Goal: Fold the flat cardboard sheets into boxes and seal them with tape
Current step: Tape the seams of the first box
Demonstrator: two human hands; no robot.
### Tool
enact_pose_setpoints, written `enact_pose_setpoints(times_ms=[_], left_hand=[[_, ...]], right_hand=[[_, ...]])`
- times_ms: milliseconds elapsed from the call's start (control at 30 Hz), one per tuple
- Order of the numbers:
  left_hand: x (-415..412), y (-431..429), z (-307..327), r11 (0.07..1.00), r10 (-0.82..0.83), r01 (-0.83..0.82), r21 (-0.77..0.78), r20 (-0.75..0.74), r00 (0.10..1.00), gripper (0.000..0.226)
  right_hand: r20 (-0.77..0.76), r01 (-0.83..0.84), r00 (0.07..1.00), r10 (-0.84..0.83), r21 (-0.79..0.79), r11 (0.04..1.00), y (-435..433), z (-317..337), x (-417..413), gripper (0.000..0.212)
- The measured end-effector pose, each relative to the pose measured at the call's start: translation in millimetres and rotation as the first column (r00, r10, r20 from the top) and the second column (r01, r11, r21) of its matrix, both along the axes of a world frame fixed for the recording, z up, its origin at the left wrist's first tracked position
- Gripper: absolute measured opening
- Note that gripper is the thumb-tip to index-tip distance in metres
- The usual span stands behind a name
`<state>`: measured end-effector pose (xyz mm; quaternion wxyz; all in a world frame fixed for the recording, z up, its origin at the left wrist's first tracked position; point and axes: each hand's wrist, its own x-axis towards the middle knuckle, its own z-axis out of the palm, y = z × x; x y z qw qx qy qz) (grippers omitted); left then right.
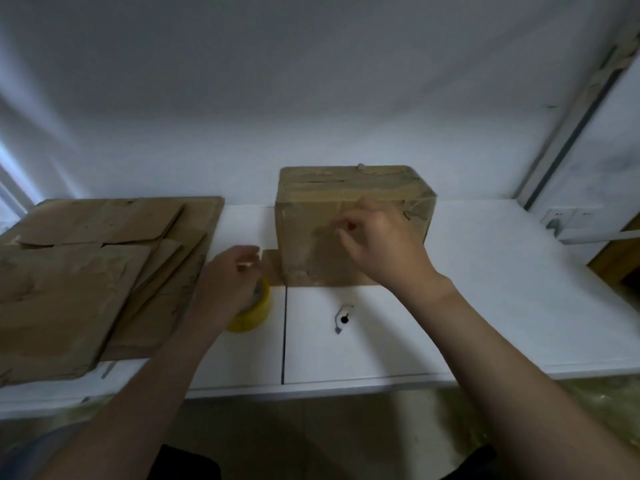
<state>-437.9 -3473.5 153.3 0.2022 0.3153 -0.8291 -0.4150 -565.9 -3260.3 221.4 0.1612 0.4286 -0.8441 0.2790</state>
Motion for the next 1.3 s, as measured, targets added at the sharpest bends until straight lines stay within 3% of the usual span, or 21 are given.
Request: enact_pose_setpoints(times_ms=[100,200,300,367,433,567,700,800,867,967,1067,1167,1300], left_hand=[[-24,5,40,1.000,0.008,-0.011,-0.014,-0.142,0.990,0.030],[-53,12,71,0.998,-0.027,0.018,-0.052,-0.178,0.984,0.040],[-78,17,84,1.000,-0.016,0.018,0.022,-0.087,0.996,0.049],[-87,21,84,0.993,-0.012,0.020,0.113,-0.067,0.998,0.050],[-91,23,81,0.991,0.000,0.011,0.136,-0.078,0.997,0.045],[-89,26,78,0.998,0.012,-0.005,0.056,-0.124,0.992,0.037],[-82,21,84,0.996,-0.017,0.040,0.075,-0.280,0.960,0.047],[-75,21,87,0.982,-0.129,0.164,0.094,-0.300,0.945,0.068],[-72,25,86,0.980,-0.136,0.172,0.103,-0.285,0.949,0.052],[-71,32,80,0.968,-0.045,0.119,0.222,-0.310,0.950,0.029],[-74,34,75,0.967,0.023,0.048,0.251,-0.274,0.961,0.026],[-76,31,72,0.963,0.087,-0.012,0.269,-0.267,0.960,0.021],[-69,24,69,0.971,-0.047,0.087,0.222,-0.182,0.982,0.090]], right_hand=[[-0.047,0.108,0.992,-0.115,-0.122,0.987,18,8,-24,0.022],[-0.051,0.295,0.950,-0.308,-0.183,0.938,37,14,-48,0.030],[0.231,0.424,0.886,-0.402,-0.053,0.904,48,15,-71,0.047],[0.486,0.376,0.805,-0.339,0.024,0.926,52,14,-79,0.055],[0.632,0.320,0.732,-0.256,0.013,0.947,52,13,-80,0.058],[0.629,0.347,0.743,-0.231,-0.067,0.935,51,16,-82,0.063],[0.664,0.340,0.741,-0.099,-0.244,0.908,59,22,-86,0.092],[0.654,0.330,0.754,-0.061,-0.297,0.896,61,21,-87,0.077],[0.704,0.371,0.708,-0.062,-0.295,0.881,61,20,-84,0.060],[0.780,0.451,0.620,-0.088,-0.262,0.853,59,10,-84,0.053],[0.772,0.471,0.623,-0.125,-0.243,0.848,57,3,-85,0.046],[0.786,0.449,0.618,-0.037,-0.313,0.837,59,1,-90,0.041],[0.739,0.287,0.673,0.023,-0.290,0.913,63,1,-91,0.112]])
